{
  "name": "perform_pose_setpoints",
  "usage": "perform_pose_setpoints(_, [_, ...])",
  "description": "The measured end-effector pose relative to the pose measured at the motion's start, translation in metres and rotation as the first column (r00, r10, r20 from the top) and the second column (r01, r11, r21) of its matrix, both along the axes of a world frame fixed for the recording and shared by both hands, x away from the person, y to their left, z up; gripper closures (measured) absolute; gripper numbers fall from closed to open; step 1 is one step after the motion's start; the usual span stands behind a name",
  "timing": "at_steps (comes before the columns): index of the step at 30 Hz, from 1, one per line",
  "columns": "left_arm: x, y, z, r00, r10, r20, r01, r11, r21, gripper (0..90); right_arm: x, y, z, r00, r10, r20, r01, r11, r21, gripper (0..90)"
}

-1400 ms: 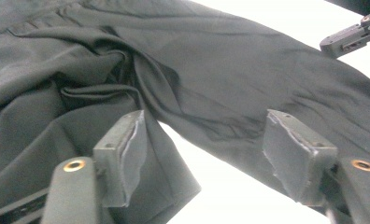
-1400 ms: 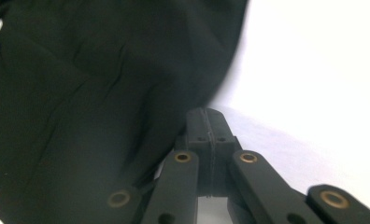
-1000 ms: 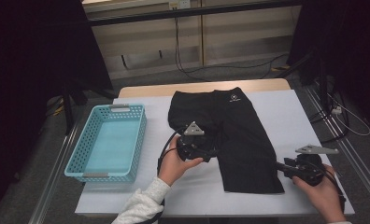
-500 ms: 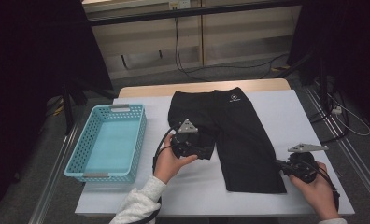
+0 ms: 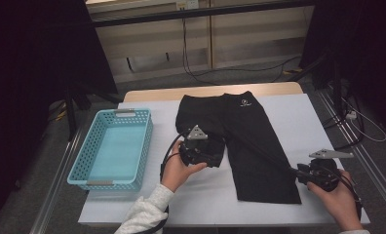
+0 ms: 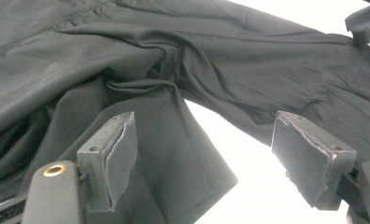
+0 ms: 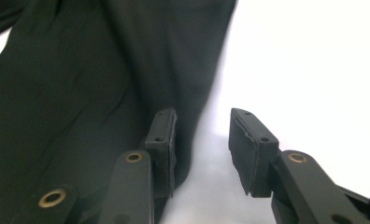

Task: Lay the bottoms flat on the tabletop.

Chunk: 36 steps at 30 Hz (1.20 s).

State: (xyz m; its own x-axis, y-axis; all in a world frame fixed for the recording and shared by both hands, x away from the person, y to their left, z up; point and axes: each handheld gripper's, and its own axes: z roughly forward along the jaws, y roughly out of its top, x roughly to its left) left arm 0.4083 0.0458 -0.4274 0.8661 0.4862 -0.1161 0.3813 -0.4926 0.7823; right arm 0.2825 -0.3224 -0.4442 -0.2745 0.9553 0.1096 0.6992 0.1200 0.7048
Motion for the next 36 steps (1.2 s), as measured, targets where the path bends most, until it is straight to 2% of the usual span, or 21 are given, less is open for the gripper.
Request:
perform_pose_setpoints(2, [-0.001, -0.001, -0.002, 1.0, -0.004, -0.004, 0.004, 1.0, 0.007, 22.7, 0.007, -0.002, 0.001, 0.9994, -0.03, 0.017, 0.03, 0.9993, 0.023, 60.3])
perform_pose_setpoints(4, [-0.001, -0.001, -0.003, 0.9999, -0.006, -0.01, 0.007, 0.9999, 0.015, 22.7, 0.014, -0.002, 0.001, 0.9984, -0.049, 0.028, 0.048, 0.9986, 0.021, 60.6])
perform_pose_setpoints(8, [-0.002, 0.003, -0.003, 0.9999, -0.003, -0.01, 0.003, 0.9998, 0.02, 22.8, 0.033, -0.002, -0.003, 0.9978, -0.059, 0.029, 0.059, 0.9982, 0.011, 61.9])
perform_pose_setpoints(12, [-0.004, 0.008, -0.002, 0.9999, 0.014, -0.008, -0.014, 0.9999, 0.01, 22.7, 0.053, 0.005, -0.007, 0.9991, -0.037, 0.02, 0.037, 0.9993, 0.006, 64.9])
perform_pose_setpoints(14, [-0.004, 0.011, -0.002, 0.9998, 0.02, -0.005, -0.02, 0.9997, 0.01, 22.8, 0.06, 0.011, -0.012, 0.9999, -0.013, -0.003, 0.013, 0.9999, 0.0, 69.0])
perform_pose_setpoints(16, [-0.004, 0.012, -0.002, 0.9997, 0.023, -0.009, -0.023, 0.9996, 0.015, 22.9, 0.064, 0.018, -0.011, 0.9999, 0.011, -0.006, -0.011, 0.9988, -0.047, 84.0])
perform_pose_setpoints(17, [-0.005, 0.014, -0.003, 0.9996, 0.029, -0.009, -0.028, 0.9995, 0.014, 22.9, 0.066, 0.019, -0.01, 0.9994, 0.02, -0.028, -0.021, 0.9992, -0.035, 89.6])
perform_pose_setpoints(18, [-0.005, 0.015, -0.003, 0.9995, 0.028, -0.012, -0.028, 0.9994, 0.019, 22.9, 0.067, 0.019, -0.01, 0.9994, 0.004, -0.034, -0.005, 0.9997, -0.024, 90.0])
perform_pose_setpoints(19, [-0.005, 0.015, -0.003, 0.9995, 0.031, -0.01, -0.031, 0.9994, 0.013, 22.9, 0.068, 0.019, -0.01, 0.9996, 0.0, -0.028, -0.001, 0.9997, -0.025, 90.0])
perform_pose_setpoints(21, [-0.005, 0.015, -0.002, 0.9995, 0.031, -0.008, -0.031, 0.9994, 0.012, 23.0, 0.069, 0.014, -0.008, 0.9995, -0.027, -0.014, 0.026, 0.9975, -0.066, 90.0])
perform_pose_setpoints(23, [-0.005, 0.015, -0.002, 0.9996, 0.028, -0.008, -0.028, 0.9995, 0.012, 23.0, 0.071, 0.004, -0.009, 0.9981, -0.057, -0.023, 0.057, 0.9983, -0.011, 90.0])
perform_pose_setpoints(27, [-0.005, 0.014, -0.003, 0.9996, 0.025, -0.011, -0.025, 0.9996, 0.015, 23.0, 0.071, -0.007, -0.011, 0.9967, -0.08, -0.011, 0.079, 0.9965, -0.026, 90.0])
perform_pose_setpoints(29, [-0.005, 0.014, -0.003, 0.9996, 0.025, -0.012, -0.025, 0.9995, 0.021, 23.0, 0.071, -0.008, -0.01, 0.9964, -0.085, -0.001, 0.085, 0.9951, -0.05, 90.0])
perform_pose_setpoints(31, [-0.005, 0.014, -0.003, 0.9996, 0.025, -0.013, -0.025, 0.9996, 0.013, 22.9, 0.071, -0.007, -0.011, 0.9968, -0.08, 0.0, 0.08, 0.9956, -0.048, 88.9])
perform_pose_setpoints(33, [-0.005, 0.015, -0.002, 0.9997, 0.024, -0.011, -0.024, 0.9996, 0.015, 22.9, 0.07, -0.004, -0.011, 0.9942, -0.106, 0.015, 0.107, 0.9913, -0.076, 74.9])
perform_pose_setpoints(36, [-0.005, 0.017, 0.0, 0.9996, 0.028, -0.008, -0.028, 0.9996, 0.009, 22.9, 0.068, 0.0, -0.01, 0.9969, -0.076, 0.018, 0.077, 0.9943, -0.074, 62.8])
